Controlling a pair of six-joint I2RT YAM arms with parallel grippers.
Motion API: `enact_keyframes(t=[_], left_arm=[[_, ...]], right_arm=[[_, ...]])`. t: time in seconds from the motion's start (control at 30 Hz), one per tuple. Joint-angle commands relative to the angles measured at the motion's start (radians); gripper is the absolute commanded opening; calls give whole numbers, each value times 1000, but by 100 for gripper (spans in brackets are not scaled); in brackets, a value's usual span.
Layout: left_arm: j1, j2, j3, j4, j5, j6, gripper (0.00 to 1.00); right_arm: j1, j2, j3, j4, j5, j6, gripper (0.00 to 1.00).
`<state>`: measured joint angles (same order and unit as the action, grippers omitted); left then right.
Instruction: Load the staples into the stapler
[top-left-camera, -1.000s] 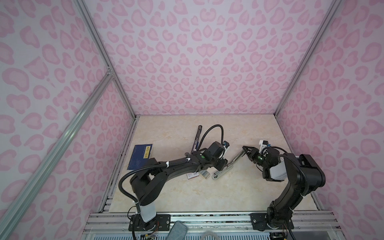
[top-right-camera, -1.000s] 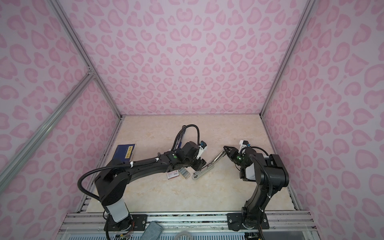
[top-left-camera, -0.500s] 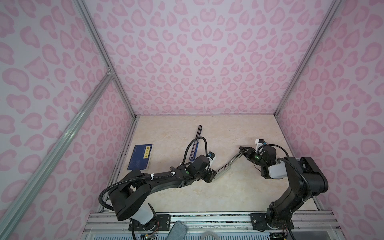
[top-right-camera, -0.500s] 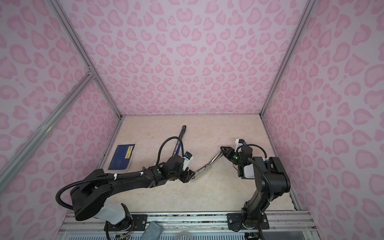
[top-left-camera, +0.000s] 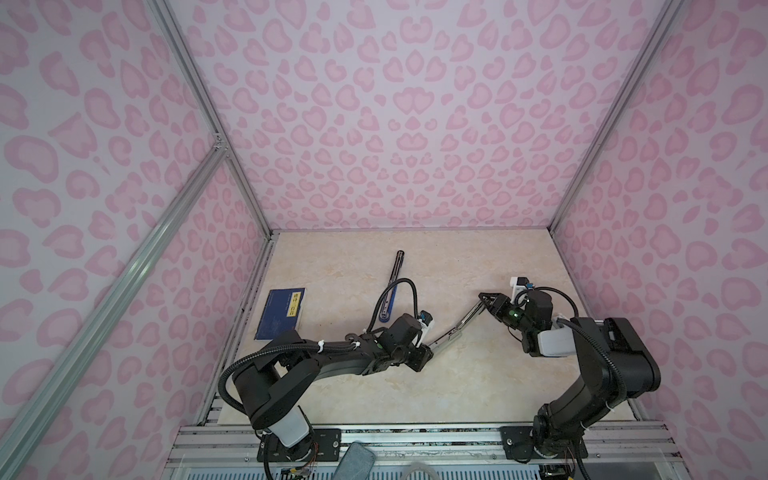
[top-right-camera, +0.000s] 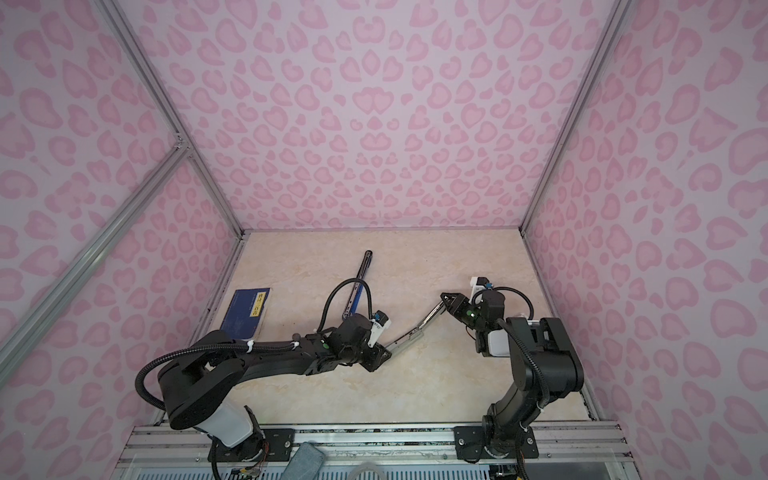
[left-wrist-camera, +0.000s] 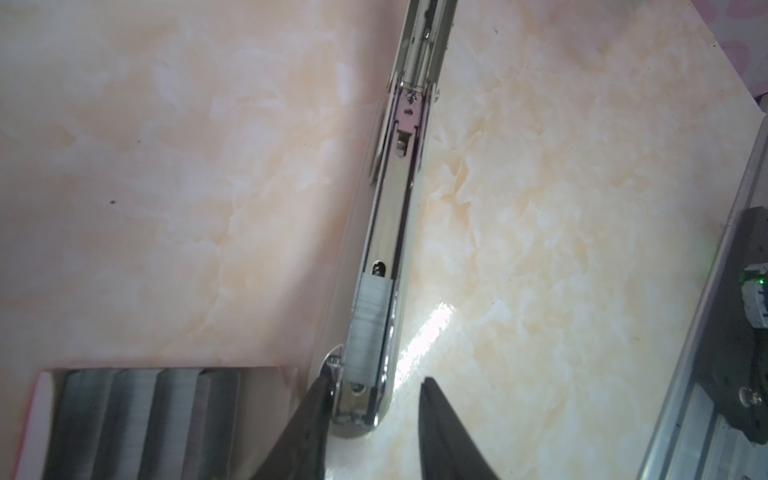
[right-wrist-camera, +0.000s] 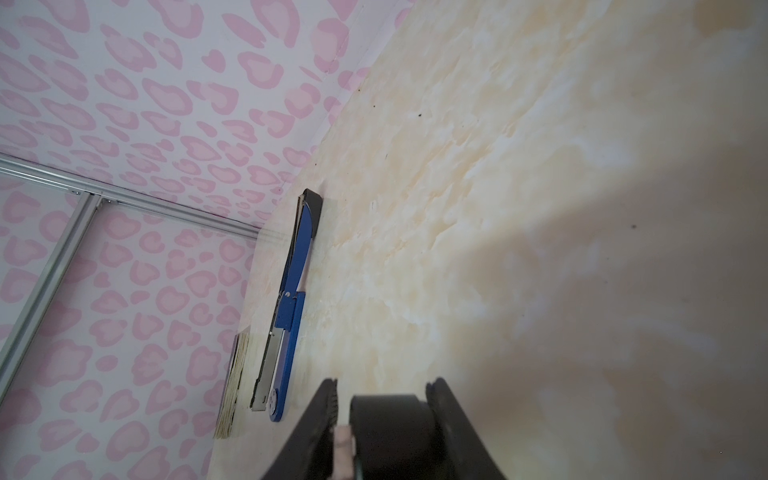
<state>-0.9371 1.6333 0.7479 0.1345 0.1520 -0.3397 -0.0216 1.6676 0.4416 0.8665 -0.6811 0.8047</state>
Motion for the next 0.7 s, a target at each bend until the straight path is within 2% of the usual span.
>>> enact_keyframes(t=[0.0, 0.1, 0.23, 0.47, 0.67], left_arm=[[0, 14, 16, 31, 2, -4, 37], [0, 26, 35, 28, -3, 6, 33], [-2, 51, 60, 15, 0, 22, 13], [-9, 51, 70, 2, -19, 27, 12], [-16, 55, 87, -3, -35, 39, 8]], right_arm=[[2, -6, 2, -23, 15, -25, 37], [1, -16, 0, -35, 16, -32, 36], [2, -41, -1, -57, 24, -42, 37], [13, -151, 9, -209, 71, -131, 36], [94, -297, 59, -461, 177, -300, 36]])
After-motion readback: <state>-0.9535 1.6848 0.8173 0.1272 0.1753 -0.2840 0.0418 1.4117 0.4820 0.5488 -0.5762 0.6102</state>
